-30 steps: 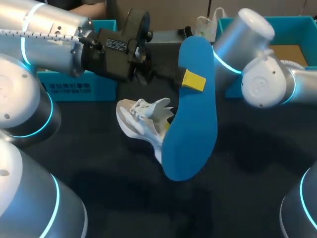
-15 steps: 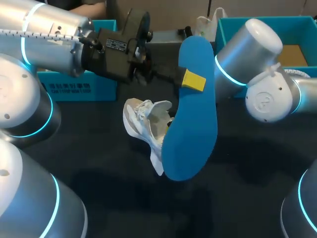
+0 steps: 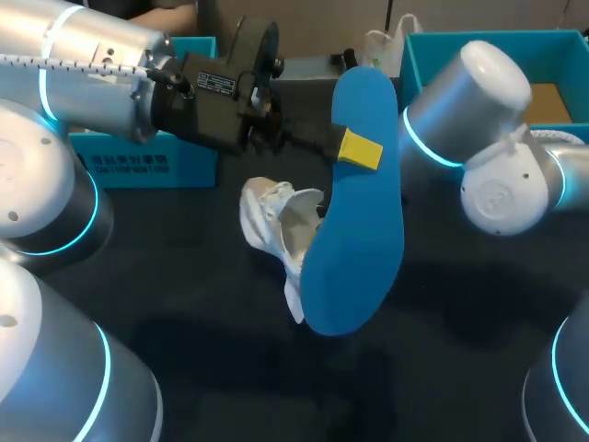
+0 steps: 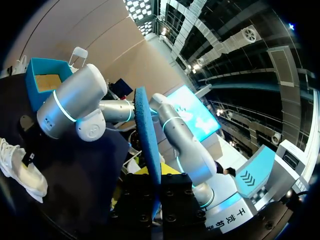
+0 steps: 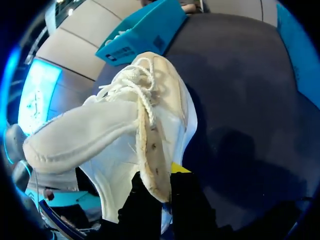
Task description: Take the shoe out of the shoebox, open the shoe tongue, remove and reinsert the insole, then place the shoe into the shoebox
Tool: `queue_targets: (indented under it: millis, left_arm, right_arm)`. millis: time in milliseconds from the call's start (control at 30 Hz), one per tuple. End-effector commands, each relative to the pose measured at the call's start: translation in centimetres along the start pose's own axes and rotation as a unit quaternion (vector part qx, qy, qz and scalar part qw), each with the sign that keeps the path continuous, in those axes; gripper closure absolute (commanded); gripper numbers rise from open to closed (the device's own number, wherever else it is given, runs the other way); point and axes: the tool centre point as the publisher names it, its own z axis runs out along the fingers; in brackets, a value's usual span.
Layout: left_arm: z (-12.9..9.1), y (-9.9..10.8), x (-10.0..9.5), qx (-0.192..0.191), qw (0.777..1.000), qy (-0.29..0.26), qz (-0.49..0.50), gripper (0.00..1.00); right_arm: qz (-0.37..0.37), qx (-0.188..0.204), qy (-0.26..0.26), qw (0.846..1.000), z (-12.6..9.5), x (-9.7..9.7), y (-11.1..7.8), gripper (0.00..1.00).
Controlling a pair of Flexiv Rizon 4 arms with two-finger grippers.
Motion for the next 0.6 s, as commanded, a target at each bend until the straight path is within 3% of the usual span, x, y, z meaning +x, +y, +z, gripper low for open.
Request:
queue_targets:
  millis: [33,333,600]
  left_arm:
    - [0.2,-0.3,0.0,-0.002,1.0,0.0,0.0,1.0]
    - [0.2,-0.3,0.0,-0.002,1.0,0.0,0.0,1.0]
    - [0.2,-0.3,0.0,-0.002,1.0,0.0,0.0,1.0]
  right_arm:
    - [0.047,-0.053,-0.048,0.996,-1.9,0.1,-1.5,1.0]
    - [0.105,-0.091,-0.069,0.988,-2.1,-0.9,-2.8,1.0]
    - [0.101,-0.083,-0.086,0.988,-0.6,-2.9,-2.6,1.0]
